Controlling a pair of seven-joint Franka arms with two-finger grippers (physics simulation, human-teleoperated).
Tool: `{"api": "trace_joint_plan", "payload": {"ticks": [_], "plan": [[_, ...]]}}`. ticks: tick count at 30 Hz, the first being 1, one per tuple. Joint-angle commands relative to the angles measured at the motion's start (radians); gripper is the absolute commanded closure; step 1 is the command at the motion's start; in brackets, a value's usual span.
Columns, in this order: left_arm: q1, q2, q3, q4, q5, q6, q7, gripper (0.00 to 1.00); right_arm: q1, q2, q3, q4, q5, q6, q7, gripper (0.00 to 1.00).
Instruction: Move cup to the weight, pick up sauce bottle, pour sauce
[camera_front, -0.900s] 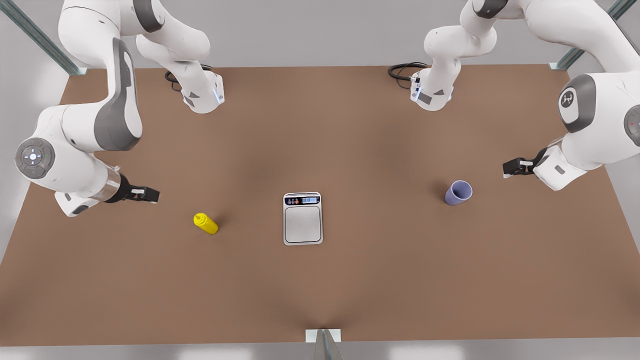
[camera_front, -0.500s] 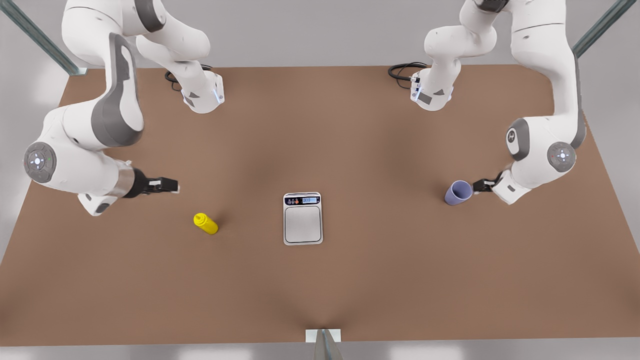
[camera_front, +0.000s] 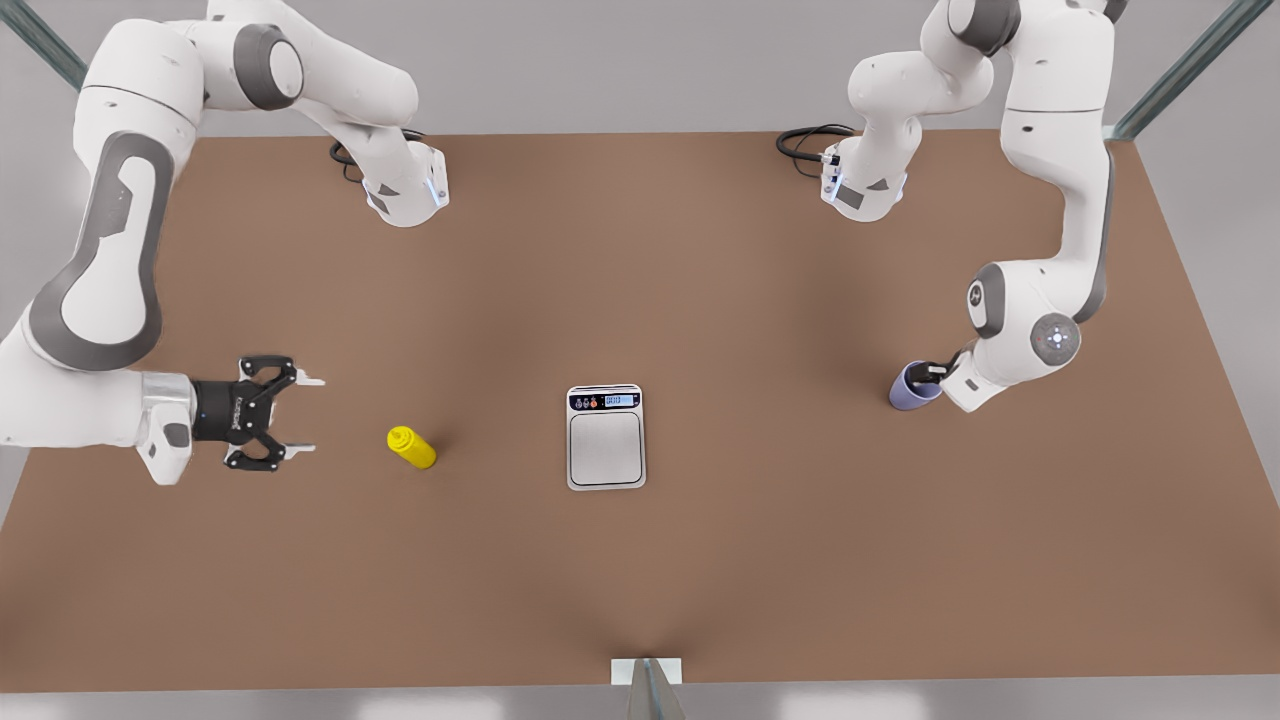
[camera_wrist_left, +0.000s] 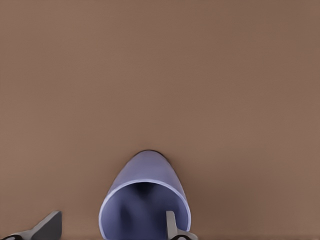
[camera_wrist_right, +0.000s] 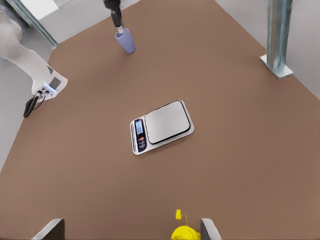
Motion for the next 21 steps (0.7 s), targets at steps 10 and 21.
{"api": "trace_joint_plan", "payload": {"ticks": [10,21], "plan": [[0.0,0.053,0.0,0.005,0.003,0.0,0.0,0.29,-0.199,0.13,0.007,-0.318,0.273,0.028,-0.48,0.0],[0.0,0.087,0.0,0.018,0.003,0.003,-0.006,0.73,-0.201,0.21,0.007,-0.42,0.351,0.103,-0.792,0.0]]}}
